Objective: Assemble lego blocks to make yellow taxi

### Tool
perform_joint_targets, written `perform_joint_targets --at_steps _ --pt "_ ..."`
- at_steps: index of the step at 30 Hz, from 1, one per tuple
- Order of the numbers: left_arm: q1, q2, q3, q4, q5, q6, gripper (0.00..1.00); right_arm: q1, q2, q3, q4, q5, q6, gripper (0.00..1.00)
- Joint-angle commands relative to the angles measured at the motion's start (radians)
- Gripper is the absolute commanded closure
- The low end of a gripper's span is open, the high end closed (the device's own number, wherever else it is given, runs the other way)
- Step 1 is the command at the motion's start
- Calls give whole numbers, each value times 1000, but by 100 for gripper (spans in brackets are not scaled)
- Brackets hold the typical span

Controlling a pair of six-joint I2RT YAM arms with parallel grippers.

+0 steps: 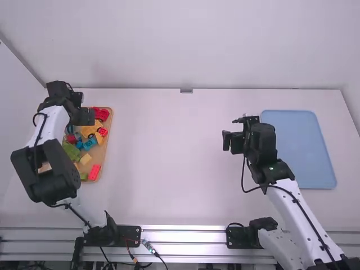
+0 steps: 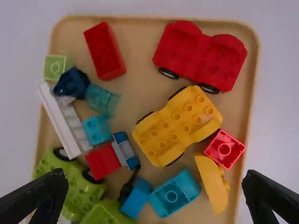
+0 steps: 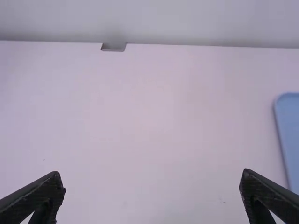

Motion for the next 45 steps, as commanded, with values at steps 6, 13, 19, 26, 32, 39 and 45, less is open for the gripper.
perform_joint_targets --at_steps 6,13,19,26,32,39,45 --pt "10 24 13 -42 137 383 1 2 -2 34 2 19 -4 1" --pt "92 56 17 -38 288 439 1 2 -2 34 6 20 -4 1" --pt "163 104 16 -91 347 565 1 2 -2 34 10 19 -29 1" --pt "161 177 16 -33 328 618 1 2 -2 34 4 -12 -38 1" --pt "161 257 56 -25 294 610 1 2 -1 34 -5 -12 -37 1" --pt "160 373 264 -203 299 614 1 2 -1 34 -5 -12 -37 1" --pt "158 404 356 -305 295 623 1 2 -1 34 -8 -11 -37 1"
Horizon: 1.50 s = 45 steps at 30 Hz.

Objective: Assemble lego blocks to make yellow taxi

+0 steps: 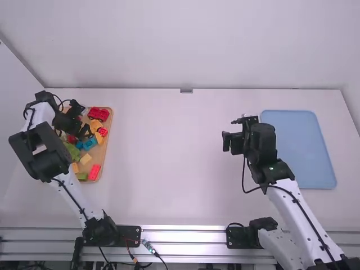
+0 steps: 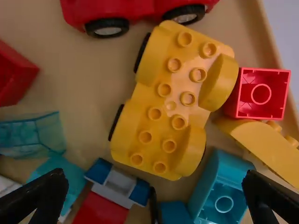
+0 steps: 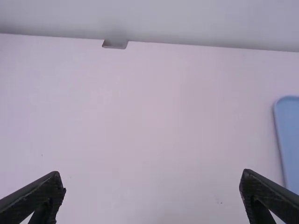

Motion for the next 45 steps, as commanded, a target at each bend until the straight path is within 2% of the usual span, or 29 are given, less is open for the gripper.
perform_joint_targets --at_steps 1,9,22,30,36,45 --pt "-20 20 14 -12 -8 32 1 2 -1 34 -1 0 -1 1" --pt "-105 42 -30 48 -156 65 1 2 -1 34 -2 0 0 1" --pt "-69 53 -21 13 -155 37 0 2 -1 34 6 0 -18 1" --pt "-43 53 -20 30 -26 39 1 2 -1 34 23 4 -19 1" --pt "-55 53 -21 -3 -34 115 1 2 -1 34 -19 0 -11 1" --pt "-57 53 -29 11 -54 107 0 2 -2 34 -53 2 -19 1"
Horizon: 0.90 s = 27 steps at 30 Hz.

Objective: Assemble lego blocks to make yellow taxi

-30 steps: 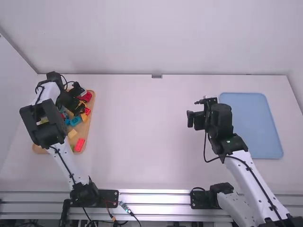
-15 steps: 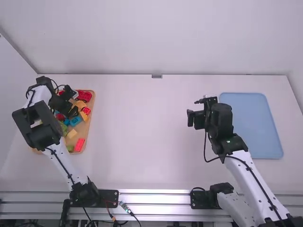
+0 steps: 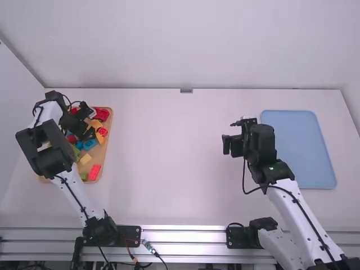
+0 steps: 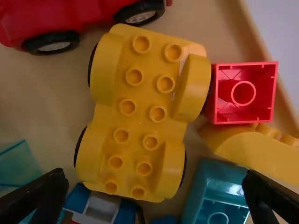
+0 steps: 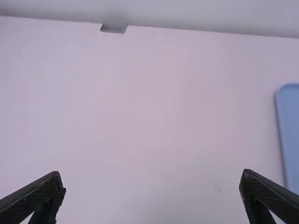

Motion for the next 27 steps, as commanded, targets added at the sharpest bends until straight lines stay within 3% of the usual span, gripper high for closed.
perform_joint_targets --at_steps 1,27 --pt "-5 23 -19 15 -1 15 0 2 -2 34 2 5 2 1" --pt "0 50 -43 78 -5 -5 2 2 -2 34 30 -2 -2 1"
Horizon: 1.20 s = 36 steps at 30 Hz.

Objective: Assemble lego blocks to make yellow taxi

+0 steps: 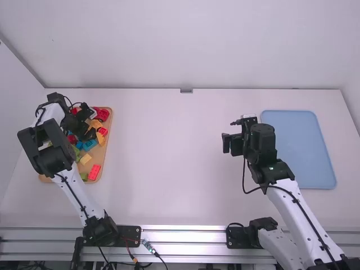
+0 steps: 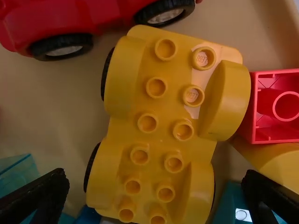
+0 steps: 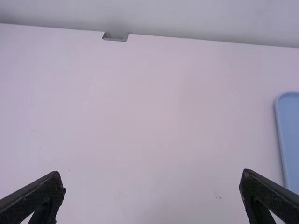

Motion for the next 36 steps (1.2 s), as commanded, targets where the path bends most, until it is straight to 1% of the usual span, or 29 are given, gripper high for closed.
perform_joint_targets --at_steps 1,9,16,19,34,36 --pt "-1 19 -31 10 6 -8 2 2 -2 34 -1 2 2 1" --pt "-1 19 -57 39 9 -8 5 2 -2 34 -1 2 2 1" --pt "-1 19 -50 27 9 -8 19 2 -2 34 -1 2 2 1" --pt "-1 19 -52 27 9 -9 27 2 -2 34 -1 2 2 1" --pt "-1 19 -52 55 40 -52 34 2 -2 34 -4 2 2 1" --pt "-1 19 -52 57 40 -52 37 2 -2 34 -4 2 2 1"
